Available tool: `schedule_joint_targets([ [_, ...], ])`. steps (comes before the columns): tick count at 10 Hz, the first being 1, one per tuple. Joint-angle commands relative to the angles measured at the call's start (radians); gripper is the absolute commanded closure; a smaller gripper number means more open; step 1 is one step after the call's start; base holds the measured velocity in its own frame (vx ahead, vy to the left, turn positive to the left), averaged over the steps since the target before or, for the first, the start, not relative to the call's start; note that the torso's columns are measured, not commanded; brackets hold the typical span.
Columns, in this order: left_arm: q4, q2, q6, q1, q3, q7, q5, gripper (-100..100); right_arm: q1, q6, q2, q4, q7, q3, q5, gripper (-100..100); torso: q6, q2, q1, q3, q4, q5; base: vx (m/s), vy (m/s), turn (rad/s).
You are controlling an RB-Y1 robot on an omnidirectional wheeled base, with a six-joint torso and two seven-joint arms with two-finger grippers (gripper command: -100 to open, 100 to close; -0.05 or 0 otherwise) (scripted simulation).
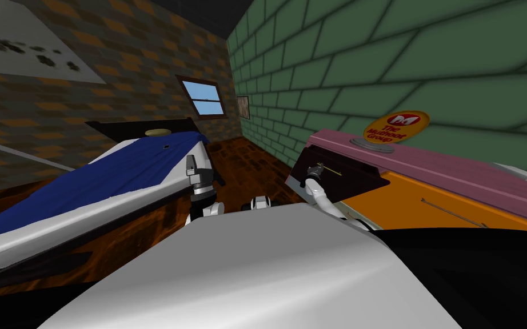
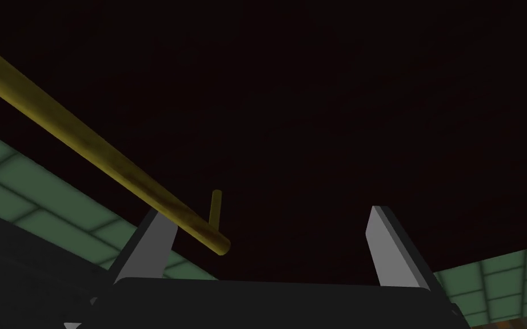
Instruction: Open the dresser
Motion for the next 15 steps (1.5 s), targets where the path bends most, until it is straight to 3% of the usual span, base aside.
schedule_joint_targets([
  [1,0.000,0.000,0.000,0.000,0.000,0.000,0.000,0,0.021,-0.019,0.017,0.059,-0.012,0.012,-0.017,100,-0.001,0.001,-0.002,0.001,-0.001,-0.002,0.008,-0.004,0.023],
  [2,0.000,0.000,0.000,0.000,0.000,0.000,0.000,0,0.021,-0.019,0.017,0.059,-0.012,0.012,-0.017,100,0.001,0.002,-0.003,0.002,-0.002,-0.004,0.000,0.001,0.014],
  [3,0.000,0.000,0.000,0.000,0.000,0.000,0.000,0,0.011,0.020,-0.015,-0.022,0.038,-0.026,-0.005,100,0.002,0.002,-0.003,0.002,-0.001,-0.003,0.002,0.106,-0.105],
  [5,0.000,0.000,0.000,0.000,0.000,0.000,0.000,0,0.007,0.046,-0.036,-0.043,0.080,-0.053,0.006,100,0.006,0.013,0.021,0.005,0.011,0.018,0.026,0.215,-0.168],
  [8,0.000,0.000,0.000,0.000,0.000,0.000,0.000,0,0.001,0.091,-0.072,-0.080,0.150,-0.100,0.025,100,-0.001,0.021,0.024,0.009,0.018,0.024,0.009,0.191,-0.157],
  [9,0.000,0.000,0.000,0.000,0.000,0.000,0.000,0,-0.009,0.081,-0.066,-0.067,0.129,-0.087,0.028,100,0.002,0.023,0.027,0.010,0.022,0.030,0.003,0.087,-0.045],
  [10,0.000,0.000,0.000,0.000,0.000,0.000,0.000,0,-0.026,0.053,-0.093,-0.063,0.159,-0.110,-0.003,-100,-0.001,0.024,0.027,0.011,0.024,0.032,-0.006,0.064,-0.042],
  [15,0.000,0.000,0.000,0.000,0.000,0.000,0.000,0,-0.071,-0.027,-0.157,-0.050,0.224,-0.161,-0.086,-100,-0.001,0.026,0.038,0.011,0.026,0.038,-0.010,0.079,-0.038],
])
